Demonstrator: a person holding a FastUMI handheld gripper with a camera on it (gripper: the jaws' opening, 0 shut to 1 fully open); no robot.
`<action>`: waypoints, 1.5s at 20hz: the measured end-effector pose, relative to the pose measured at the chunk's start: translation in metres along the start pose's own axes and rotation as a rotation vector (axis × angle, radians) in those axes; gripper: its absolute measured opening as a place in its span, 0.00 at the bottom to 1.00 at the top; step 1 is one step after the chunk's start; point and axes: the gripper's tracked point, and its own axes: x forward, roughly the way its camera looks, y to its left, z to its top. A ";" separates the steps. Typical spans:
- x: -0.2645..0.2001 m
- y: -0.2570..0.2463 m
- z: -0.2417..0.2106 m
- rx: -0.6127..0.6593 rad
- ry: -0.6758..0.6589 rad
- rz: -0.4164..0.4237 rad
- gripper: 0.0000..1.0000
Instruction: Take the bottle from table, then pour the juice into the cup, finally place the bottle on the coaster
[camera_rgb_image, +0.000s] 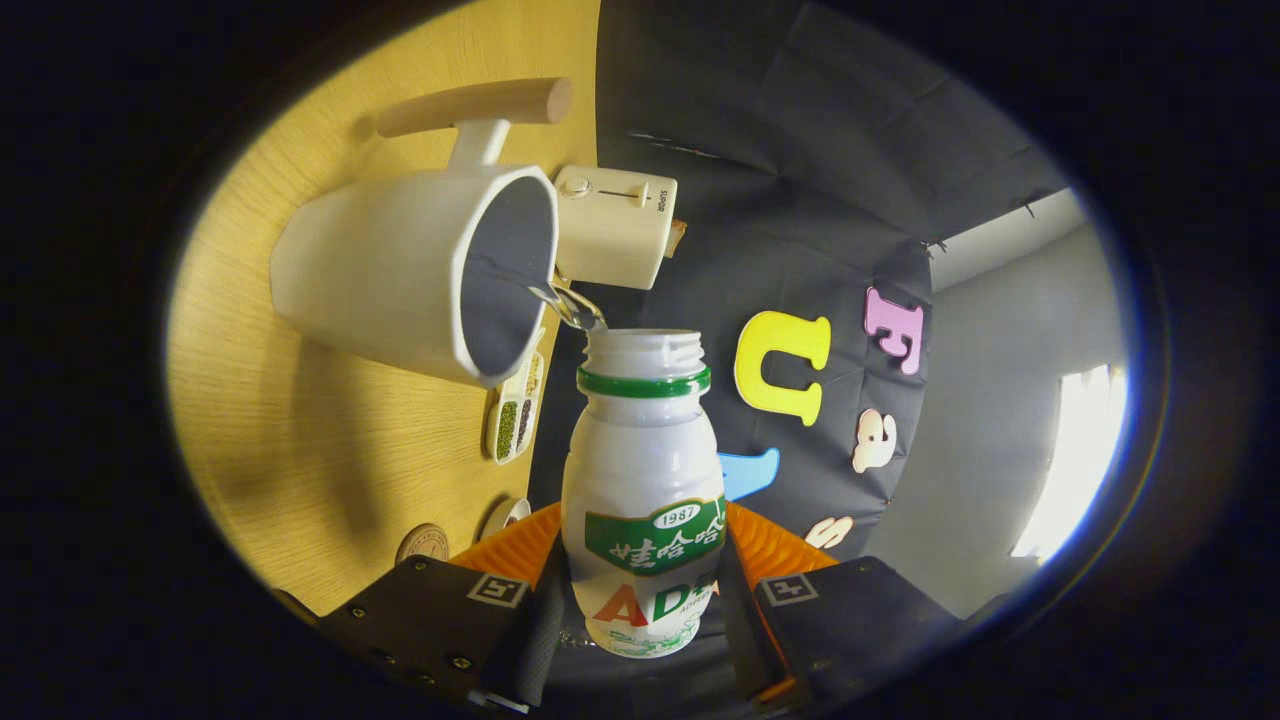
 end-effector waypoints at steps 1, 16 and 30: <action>0.001 -0.001 0.001 -0.004 0.000 -0.001 0.69; 0.000 -0.002 0.001 -0.048 0.015 0.005 0.70; -0.005 -0.010 0.007 -0.124 0.002 -0.023 0.69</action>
